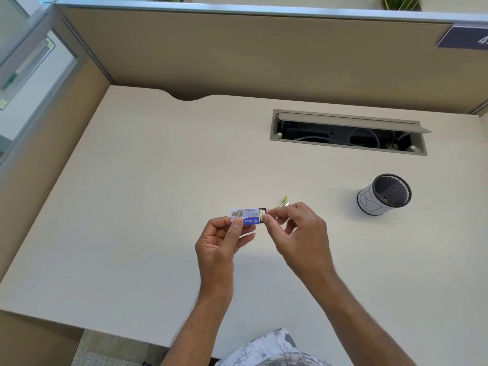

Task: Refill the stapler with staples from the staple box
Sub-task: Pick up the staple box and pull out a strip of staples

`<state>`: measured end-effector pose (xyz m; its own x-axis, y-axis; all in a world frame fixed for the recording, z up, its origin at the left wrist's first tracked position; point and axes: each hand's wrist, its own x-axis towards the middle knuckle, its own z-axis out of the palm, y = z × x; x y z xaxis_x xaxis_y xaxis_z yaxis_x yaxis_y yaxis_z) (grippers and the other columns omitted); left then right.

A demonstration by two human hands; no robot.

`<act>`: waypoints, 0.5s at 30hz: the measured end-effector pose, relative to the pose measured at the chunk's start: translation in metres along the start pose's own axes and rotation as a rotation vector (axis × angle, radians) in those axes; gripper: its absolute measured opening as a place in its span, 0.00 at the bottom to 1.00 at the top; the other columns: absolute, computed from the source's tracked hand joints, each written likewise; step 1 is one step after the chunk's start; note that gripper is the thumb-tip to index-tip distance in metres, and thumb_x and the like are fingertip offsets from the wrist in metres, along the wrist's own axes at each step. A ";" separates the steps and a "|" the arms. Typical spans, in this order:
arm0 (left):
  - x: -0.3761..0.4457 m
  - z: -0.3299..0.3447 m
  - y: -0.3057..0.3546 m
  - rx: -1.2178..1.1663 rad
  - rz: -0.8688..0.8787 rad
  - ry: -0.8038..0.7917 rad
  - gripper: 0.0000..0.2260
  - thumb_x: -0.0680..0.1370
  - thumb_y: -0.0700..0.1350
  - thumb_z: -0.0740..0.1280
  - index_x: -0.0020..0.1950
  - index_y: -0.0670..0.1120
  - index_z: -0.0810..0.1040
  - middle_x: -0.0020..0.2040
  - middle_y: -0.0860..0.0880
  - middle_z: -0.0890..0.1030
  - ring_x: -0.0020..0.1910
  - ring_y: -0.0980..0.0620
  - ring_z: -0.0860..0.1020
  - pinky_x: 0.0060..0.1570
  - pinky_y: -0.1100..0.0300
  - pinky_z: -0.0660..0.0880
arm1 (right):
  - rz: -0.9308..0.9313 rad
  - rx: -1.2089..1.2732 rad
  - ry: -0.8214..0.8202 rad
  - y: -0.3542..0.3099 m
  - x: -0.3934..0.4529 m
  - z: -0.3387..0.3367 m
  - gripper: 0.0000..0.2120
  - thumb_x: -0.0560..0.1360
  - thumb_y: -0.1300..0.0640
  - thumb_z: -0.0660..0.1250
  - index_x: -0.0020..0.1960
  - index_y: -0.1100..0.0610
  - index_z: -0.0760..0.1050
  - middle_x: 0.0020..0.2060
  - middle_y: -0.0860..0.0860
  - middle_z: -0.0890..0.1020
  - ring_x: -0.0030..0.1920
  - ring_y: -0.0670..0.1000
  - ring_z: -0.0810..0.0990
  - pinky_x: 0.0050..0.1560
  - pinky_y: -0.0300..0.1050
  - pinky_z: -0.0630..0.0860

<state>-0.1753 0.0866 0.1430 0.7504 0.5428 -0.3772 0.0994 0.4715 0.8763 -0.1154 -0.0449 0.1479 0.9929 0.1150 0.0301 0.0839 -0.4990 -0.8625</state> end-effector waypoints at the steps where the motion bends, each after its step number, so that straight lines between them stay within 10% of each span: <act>1: 0.000 0.000 -0.001 0.002 -0.001 0.001 0.01 0.79 0.38 0.70 0.47 0.42 0.80 0.48 0.39 0.88 0.47 0.39 0.87 0.49 0.51 0.84 | 0.021 -0.004 -0.004 -0.001 0.000 0.000 0.02 0.74 0.52 0.75 0.44 0.49 0.86 0.38 0.46 0.81 0.33 0.45 0.76 0.38 0.39 0.73; 15: -0.001 0.003 -0.003 -0.002 -0.017 0.013 0.01 0.80 0.38 0.69 0.49 0.41 0.79 0.48 0.40 0.88 0.47 0.39 0.87 0.47 0.51 0.84 | 0.047 -0.035 0.004 -0.005 0.001 -0.002 0.04 0.75 0.54 0.73 0.41 0.50 0.82 0.38 0.44 0.82 0.34 0.45 0.77 0.36 0.36 0.72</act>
<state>-0.1739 0.0827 0.1414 0.7400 0.5440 -0.3956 0.1102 0.4822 0.8691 -0.1146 -0.0443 0.1529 0.9962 0.0868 -0.0080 0.0397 -0.5332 -0.8450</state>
